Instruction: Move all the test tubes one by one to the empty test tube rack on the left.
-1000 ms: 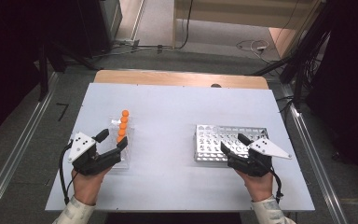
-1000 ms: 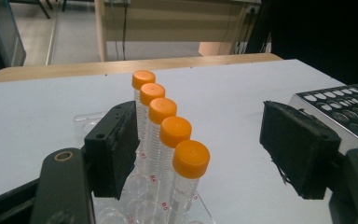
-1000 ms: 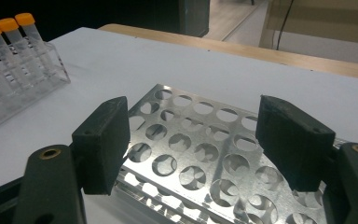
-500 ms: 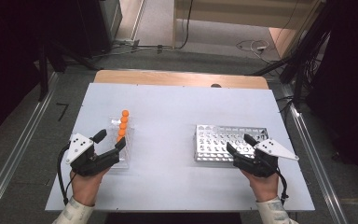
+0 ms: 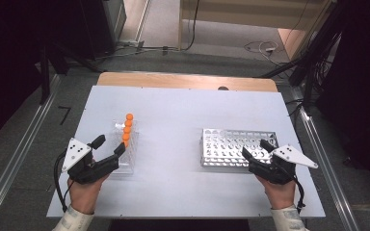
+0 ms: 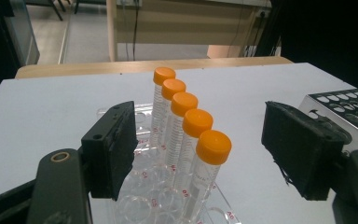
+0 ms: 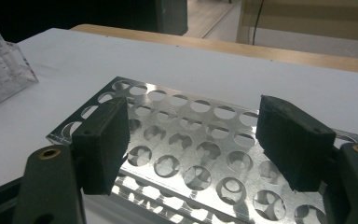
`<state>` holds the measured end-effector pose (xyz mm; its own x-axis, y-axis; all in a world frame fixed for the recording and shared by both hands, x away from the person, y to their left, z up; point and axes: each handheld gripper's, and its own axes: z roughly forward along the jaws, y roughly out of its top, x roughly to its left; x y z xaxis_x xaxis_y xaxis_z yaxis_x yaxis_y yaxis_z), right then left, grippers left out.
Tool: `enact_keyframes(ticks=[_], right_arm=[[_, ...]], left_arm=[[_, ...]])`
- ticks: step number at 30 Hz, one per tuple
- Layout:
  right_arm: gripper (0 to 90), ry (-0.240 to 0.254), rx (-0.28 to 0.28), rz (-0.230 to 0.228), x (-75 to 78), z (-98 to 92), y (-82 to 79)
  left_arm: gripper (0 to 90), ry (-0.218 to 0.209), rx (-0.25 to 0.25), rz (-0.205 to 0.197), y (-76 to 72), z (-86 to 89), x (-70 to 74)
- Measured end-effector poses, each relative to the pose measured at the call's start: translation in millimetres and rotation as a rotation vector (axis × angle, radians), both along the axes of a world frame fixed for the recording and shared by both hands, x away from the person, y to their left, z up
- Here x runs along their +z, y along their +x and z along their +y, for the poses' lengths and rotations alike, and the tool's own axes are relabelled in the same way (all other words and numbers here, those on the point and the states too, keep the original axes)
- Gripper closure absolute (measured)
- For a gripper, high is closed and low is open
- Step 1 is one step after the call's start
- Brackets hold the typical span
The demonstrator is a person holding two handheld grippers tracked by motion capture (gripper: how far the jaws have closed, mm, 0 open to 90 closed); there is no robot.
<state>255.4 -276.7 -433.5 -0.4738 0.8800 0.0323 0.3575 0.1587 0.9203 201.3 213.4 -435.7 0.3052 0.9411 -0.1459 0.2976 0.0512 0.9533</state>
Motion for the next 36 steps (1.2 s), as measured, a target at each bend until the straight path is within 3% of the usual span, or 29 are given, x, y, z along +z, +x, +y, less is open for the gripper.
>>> enact_keyframes(ticks=[21,36], right_arm=[[24.3,-0.002,-0.086,0.000,-4.1,-33.2,-9.1],[24.0,-0.011,-0.140,0.005,-7.5,-50.9,-12.6]], left_arm=[[25.2,0.004,0.046,-0.003,-9.7,15.1,-5.2],[24.8,0.005,0.059,0.018,-13.0,23.4,-9.6]])
